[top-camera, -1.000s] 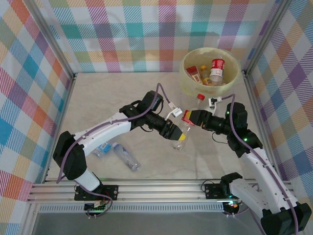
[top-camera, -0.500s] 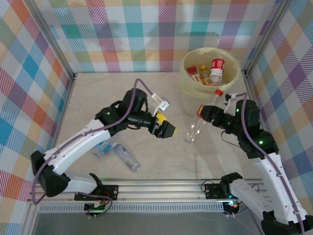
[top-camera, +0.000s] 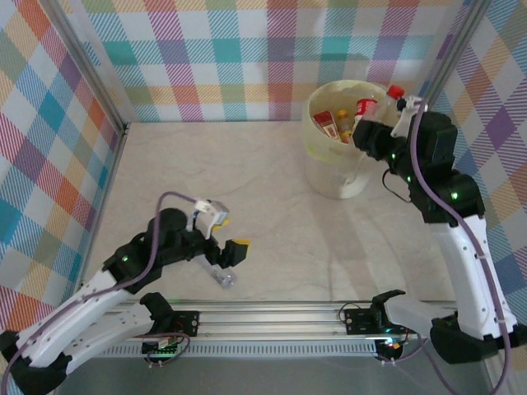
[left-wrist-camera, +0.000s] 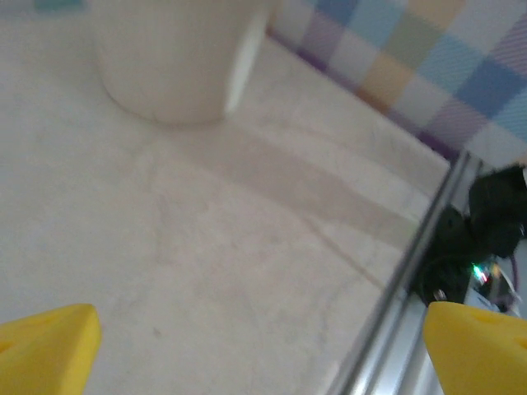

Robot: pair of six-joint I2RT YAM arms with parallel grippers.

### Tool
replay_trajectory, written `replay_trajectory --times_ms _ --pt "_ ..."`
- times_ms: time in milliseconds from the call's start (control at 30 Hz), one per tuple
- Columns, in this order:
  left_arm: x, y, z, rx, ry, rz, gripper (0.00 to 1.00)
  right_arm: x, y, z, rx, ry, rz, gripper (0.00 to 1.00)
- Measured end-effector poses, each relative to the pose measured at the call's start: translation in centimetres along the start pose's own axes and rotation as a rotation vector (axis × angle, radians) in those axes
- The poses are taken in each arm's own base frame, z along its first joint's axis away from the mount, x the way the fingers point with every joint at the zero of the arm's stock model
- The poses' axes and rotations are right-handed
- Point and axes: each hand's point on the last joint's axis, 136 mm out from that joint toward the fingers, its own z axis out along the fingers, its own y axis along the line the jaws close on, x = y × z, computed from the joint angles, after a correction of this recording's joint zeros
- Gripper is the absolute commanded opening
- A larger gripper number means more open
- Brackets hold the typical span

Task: Put the plastic bottles in the bin

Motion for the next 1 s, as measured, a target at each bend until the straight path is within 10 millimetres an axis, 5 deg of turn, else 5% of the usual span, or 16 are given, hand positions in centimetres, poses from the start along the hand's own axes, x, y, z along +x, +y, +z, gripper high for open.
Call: replay_trajectory --times_ms 200,667,833,1000 --pt "-2.4 1.3 -2.9 -0.098 -0.177 0.061 1.0 -3.3 0.7 2.4 0.023 -0.053 -0.053 0.59" --pt "-1.2 2.1 -1.2 -0.129 -0.108 0.081 1.0 -6.4 -0.9 10.4 0.131 -0.055 -0.107 0.59" --pt "-1.2 2.1 -1.1 -0.13 -0.103 0.081 1.0 -5.3 -2.4 13.7 0.121 0.023 -0.06 0.58" --pt "-1.2 2.2 -1.0 -0.131 -0.102 0.081 1.0 -2.0 -3.8 17.2 0.1 0.148 0.012 0.58"
